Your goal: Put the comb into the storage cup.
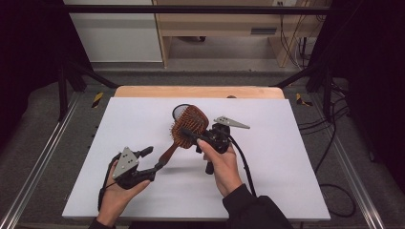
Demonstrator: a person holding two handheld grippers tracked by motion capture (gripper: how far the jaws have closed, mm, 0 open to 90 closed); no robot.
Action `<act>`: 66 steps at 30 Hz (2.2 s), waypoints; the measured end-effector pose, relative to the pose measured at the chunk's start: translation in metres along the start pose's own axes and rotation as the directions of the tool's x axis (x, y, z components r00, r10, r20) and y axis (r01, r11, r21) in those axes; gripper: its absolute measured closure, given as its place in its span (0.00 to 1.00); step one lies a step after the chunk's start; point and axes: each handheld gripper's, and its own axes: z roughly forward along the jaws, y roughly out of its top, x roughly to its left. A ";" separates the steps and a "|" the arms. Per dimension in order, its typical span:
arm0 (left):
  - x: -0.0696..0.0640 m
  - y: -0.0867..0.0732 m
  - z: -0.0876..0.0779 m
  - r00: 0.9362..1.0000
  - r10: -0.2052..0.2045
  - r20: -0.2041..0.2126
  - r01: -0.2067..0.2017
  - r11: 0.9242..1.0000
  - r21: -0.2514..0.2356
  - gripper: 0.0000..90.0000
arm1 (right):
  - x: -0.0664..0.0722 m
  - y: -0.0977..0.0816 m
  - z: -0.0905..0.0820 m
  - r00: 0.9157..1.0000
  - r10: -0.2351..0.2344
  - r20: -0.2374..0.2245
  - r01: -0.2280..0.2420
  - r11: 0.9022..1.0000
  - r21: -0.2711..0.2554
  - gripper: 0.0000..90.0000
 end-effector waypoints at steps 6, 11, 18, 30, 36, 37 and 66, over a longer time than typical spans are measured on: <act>0.012 -0.013 -0.026 0.996 -0.027 -0.091 0.025 0.999 -0.025 0.26 | -0.005 0.007 0.000 1.000 0.001 0.009 -0.001 1.000 -0.002 0.58; 0.025 -0.023 -0.029 0.984 -0.115 -0.133 0.112 0.993 -0.032 0.13 | -0.007 0.011 0.001 1.000 -0.009 0.014 0.009 1.000 0.010 0.58; 0.029 -0.025 -0.027 0.979 -0.144 -0.144 0.139 0.989 -0.041 0.11 | -0.012 0.017 -0.004 1.000 -0.006 0.023 0.006 1.000 -0.011 0.58; 0.030 -0.025 -0.026 0.979 -0.146 -0.145 0.139 0.989 -0.057 0.10 | -0.009 0.028 -0.003 0.999 -0.020 0.027 0.020 1.000 -0.011 0.58; 0.030 -0.025 -0.025 0.979 -0.146 -0.142 0.139 0.989 -0.055 0.09 | -0.005 0.033 0.002 1.000 -0.018 0.018 0.018 1.000 -0.013 0.58; 0.030 -0.025 -0.025 0.979 -0.145 -0.140 0.138 0.989 -0.055 0.09 | -0.005 0.034 0.002 1.000 -0.020 0.015 0.021 1.000 -0.018 0.58; 0.026 -0.024 -0.023 0.984 -0.119 -0.129 0.114 0.993 -0.042 0.02 | 0.003 0.061 0.007 1.000 -0.025 0.006 0.025 0.999 -0.047 0.58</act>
